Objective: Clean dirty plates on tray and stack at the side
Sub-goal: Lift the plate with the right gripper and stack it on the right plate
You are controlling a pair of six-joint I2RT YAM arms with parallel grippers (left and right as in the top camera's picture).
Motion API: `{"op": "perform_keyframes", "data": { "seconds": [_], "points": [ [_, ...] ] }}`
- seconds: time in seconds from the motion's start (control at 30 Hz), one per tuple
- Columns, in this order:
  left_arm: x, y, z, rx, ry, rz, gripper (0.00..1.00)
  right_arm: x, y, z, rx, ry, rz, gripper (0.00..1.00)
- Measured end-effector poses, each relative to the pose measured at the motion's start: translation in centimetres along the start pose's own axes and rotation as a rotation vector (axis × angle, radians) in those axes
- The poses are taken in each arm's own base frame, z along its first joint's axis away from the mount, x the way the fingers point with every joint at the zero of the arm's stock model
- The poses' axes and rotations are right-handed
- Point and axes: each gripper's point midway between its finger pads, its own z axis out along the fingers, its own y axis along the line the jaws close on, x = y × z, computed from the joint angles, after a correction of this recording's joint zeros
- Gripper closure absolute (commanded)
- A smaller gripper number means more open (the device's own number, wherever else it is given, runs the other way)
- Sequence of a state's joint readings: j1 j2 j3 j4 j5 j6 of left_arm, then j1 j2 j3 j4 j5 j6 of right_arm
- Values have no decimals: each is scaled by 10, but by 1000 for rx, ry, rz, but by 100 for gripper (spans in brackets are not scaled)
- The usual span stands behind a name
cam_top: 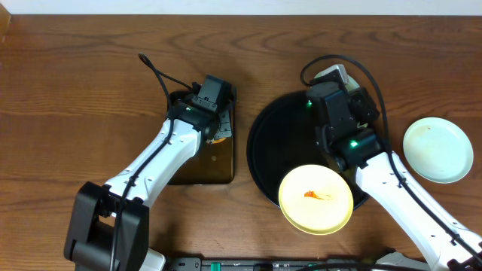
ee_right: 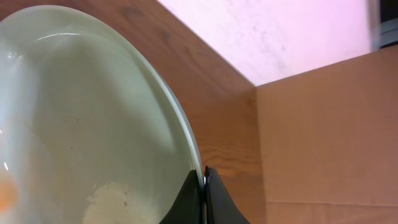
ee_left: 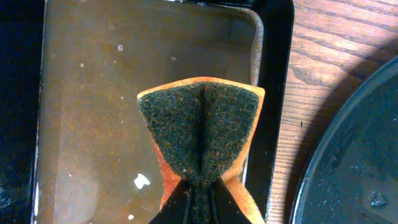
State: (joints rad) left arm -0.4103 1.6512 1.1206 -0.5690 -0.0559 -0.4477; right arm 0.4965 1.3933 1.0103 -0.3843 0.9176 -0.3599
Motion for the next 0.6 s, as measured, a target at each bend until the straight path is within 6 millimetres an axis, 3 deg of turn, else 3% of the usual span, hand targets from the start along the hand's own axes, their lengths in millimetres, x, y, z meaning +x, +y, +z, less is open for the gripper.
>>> {"op": "perform_keyframes", "data": {
  "seconds": [0.47,0.6],
  "points": [
    [0,0,0,0,0,0,92,1,-5,-1,33,10,-21,99],
    [0,0,0,0,0,0,93,16,0,8,-27,53,59,99]
  ]
}}
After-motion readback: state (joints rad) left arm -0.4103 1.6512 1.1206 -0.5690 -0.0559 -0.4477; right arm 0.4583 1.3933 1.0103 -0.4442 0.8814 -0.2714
